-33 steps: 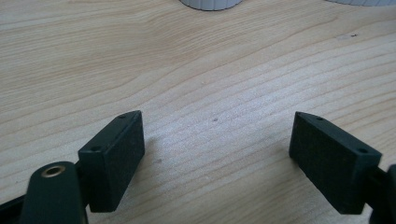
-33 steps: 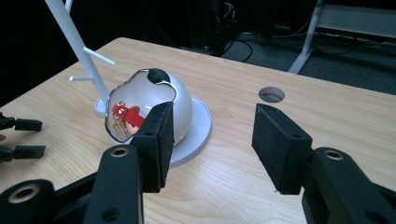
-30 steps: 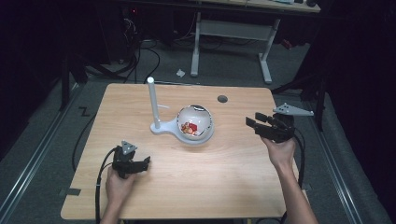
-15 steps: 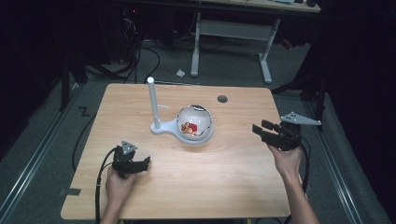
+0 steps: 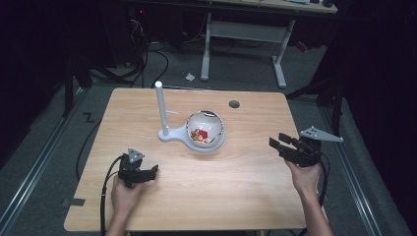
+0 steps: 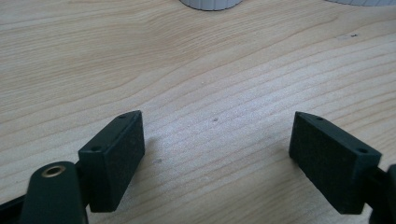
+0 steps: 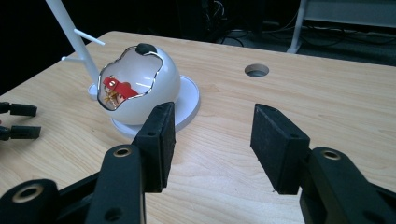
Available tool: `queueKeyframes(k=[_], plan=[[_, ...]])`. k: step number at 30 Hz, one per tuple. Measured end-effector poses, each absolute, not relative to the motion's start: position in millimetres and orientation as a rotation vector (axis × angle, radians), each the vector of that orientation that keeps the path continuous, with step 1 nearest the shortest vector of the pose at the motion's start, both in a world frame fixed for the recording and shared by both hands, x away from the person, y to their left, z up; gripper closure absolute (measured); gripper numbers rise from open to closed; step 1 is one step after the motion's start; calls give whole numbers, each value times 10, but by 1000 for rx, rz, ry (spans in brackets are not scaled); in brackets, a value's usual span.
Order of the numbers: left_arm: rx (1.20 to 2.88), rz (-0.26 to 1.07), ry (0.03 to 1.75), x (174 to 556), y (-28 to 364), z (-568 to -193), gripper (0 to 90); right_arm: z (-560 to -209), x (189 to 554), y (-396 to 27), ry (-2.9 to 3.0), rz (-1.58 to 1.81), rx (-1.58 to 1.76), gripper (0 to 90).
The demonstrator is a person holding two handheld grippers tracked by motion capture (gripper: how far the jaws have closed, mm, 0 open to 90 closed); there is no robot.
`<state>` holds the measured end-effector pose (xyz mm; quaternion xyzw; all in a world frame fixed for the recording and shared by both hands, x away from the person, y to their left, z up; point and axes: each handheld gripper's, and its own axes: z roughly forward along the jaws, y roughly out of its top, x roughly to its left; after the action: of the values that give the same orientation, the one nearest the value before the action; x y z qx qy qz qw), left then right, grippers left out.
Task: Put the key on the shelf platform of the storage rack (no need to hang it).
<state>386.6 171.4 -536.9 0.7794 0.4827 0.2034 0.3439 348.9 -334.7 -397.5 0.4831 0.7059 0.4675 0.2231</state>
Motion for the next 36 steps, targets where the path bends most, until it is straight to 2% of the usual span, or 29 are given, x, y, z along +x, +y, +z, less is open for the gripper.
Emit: queueKeyframes(k=[36], plan=[[2025,528,1254,3866,1714,-5369,185,-4378,3308,-3208,1995,1313,1365,506]])
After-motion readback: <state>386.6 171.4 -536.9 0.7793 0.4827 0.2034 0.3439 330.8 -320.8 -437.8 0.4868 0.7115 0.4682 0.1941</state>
